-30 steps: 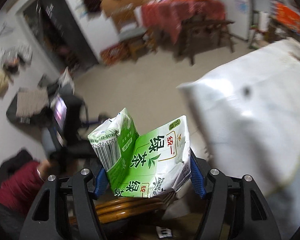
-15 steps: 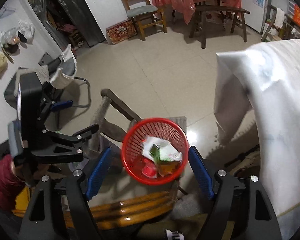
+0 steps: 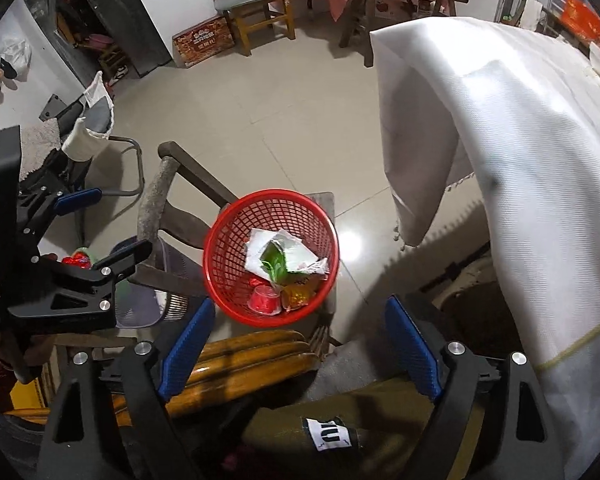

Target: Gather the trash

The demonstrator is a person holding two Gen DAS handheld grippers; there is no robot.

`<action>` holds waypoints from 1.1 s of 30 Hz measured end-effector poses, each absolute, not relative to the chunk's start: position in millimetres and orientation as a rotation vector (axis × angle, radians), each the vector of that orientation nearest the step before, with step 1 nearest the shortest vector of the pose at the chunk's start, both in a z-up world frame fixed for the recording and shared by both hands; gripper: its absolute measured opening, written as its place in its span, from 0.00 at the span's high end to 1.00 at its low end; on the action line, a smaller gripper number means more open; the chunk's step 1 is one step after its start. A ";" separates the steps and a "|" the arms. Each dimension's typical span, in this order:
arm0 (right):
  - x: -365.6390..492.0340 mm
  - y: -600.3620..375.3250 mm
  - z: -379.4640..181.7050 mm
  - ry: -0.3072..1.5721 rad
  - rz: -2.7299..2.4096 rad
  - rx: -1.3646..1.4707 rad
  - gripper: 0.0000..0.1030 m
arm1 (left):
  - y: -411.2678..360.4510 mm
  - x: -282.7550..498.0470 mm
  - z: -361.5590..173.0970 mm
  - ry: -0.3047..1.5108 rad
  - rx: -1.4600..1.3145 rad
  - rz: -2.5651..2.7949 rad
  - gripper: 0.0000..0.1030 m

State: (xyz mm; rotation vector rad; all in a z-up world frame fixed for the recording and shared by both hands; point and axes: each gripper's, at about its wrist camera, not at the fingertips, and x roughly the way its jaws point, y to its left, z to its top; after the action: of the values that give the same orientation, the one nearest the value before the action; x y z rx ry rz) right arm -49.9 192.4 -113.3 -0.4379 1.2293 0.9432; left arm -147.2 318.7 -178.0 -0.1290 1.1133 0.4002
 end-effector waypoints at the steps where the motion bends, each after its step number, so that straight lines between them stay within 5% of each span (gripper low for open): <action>1: -50.2 191.9 -113.2 1.227 0.939 -0.441 0.16 | 317.1 -146.8 -178.1 1.114 -0.130 0.399 0.07; 33: -52.1 189.7 -116.6 1.232 0.928 -0.464 0.13 | 304.5 -138.4 -187.1 1.143 -0.110 0.381 0.07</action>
State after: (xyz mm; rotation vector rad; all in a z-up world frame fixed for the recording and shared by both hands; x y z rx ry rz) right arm -52.1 189.7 -116.6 -0.4642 1.2315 0.9277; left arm -138.4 304.5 -187.1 -0.1103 1.1429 0.3808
